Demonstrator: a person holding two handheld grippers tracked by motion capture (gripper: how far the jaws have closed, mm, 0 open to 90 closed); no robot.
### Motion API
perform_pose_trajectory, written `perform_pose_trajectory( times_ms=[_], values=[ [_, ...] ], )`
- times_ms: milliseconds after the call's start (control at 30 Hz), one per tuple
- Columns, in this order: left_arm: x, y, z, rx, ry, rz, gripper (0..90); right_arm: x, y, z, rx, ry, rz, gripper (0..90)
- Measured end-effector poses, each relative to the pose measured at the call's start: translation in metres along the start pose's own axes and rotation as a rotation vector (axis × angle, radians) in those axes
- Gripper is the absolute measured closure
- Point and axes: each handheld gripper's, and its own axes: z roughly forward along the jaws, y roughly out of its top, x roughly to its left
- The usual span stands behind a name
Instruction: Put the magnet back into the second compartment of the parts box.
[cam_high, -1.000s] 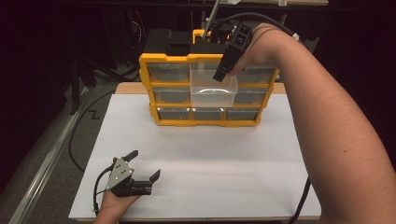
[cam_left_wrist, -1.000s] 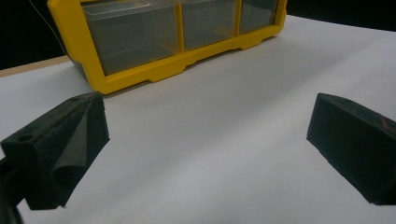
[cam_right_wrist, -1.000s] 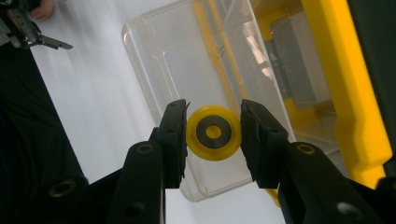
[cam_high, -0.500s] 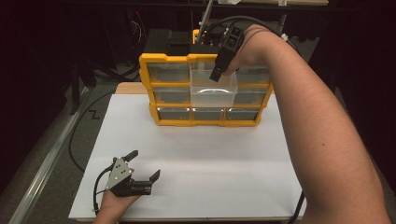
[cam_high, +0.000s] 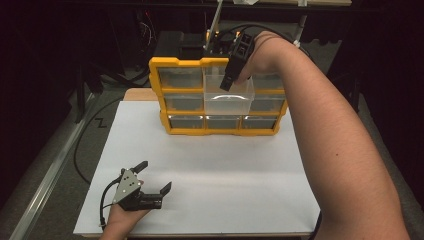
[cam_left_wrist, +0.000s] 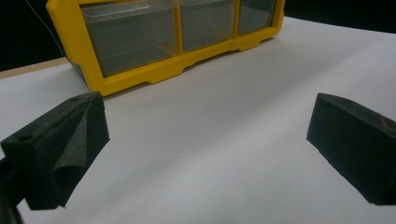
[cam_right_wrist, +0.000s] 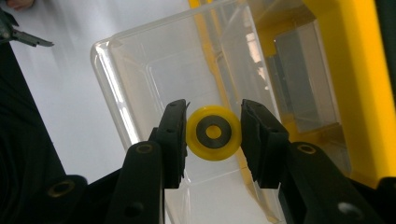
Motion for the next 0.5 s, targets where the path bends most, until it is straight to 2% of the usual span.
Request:
perform_pose_trajectory(
  times_ms=[33, 100, 200, 300, 433, 500],
  values=[
    [0.000, 0.000, 0.000, 0.001, 0.000, 0.000, 0.2, 0.000, 0.000, -0.001, -0.001, -0.005, 0.003, 62.5],
    [0.000, 0.000, 0.000, 0.003, 0.001, 0.001, 0.2, -0.002, 0.000, -0.004, -0.025, -0.007, 0.010, 49.4],
    [0.002, 0.000, 0.000, 0.003, 0.005, -0.003, 0.2, -0.003, -0.002, -0.011, -0.039, -0.013, 0.028, 37.5],
    [0.002, 0.000, -0.001, 0.006, 0.004, -0.004, 0.2, -0.002, -0.005, -0.015, -0.044, -0.015, 0.038, 32.5],
    [0.002, 0.000, 0.000, 0.006, 0.003, -0.004, 0.2, 0.002, -0.011, -0.020, -0.037, -0.017, 0.040, 31.5],
    [0.002, 0.000, 0.000, 0.005, 0.002, -0.005, 0.2, 0.003, -0.017, -0.024, -0.040, -0.025, 0.057, 29.7]
  ],
)
